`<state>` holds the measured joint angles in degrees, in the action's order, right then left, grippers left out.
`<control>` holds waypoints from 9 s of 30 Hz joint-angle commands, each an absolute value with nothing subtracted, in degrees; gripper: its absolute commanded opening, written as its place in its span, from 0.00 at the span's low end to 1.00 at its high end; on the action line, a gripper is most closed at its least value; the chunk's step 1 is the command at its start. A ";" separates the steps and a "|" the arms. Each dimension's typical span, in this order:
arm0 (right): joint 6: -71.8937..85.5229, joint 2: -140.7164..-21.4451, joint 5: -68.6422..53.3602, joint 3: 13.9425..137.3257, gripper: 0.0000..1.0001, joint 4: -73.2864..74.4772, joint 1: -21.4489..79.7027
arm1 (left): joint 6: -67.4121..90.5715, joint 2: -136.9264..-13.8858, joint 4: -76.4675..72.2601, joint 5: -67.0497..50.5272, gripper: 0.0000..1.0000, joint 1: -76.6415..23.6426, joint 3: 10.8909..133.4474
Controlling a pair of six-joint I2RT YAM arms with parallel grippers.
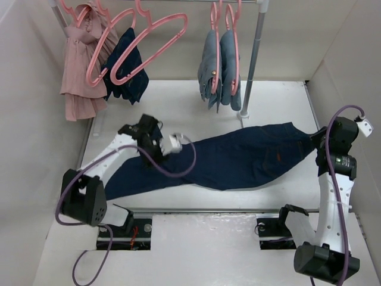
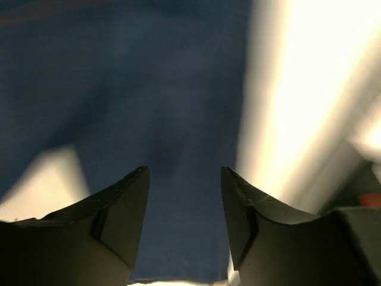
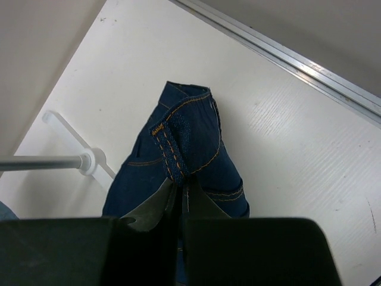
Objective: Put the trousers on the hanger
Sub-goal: Flatten out the trousers at the center of the board, then fold the trousers at the center of the board.
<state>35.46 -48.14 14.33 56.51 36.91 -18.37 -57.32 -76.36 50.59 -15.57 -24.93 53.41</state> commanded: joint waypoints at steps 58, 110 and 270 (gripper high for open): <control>31.98 -52.98 12.04 57.83 0.00 26.29 -19.16 | -14.49 -80.73 38.29 0.71 0.00 -10.11 71.82; 30.85 -59.15 16.27 59.33 0.00 30.41 -21.01 | -32.34 -101.77 17.84 2.81 0.00 16.96 64.05; 19.51 -79.01 11.60 72.33 0.00 30.76 -13.80 | -13.01 -95.45 21.70 -11.69 0.00 26.37 59.94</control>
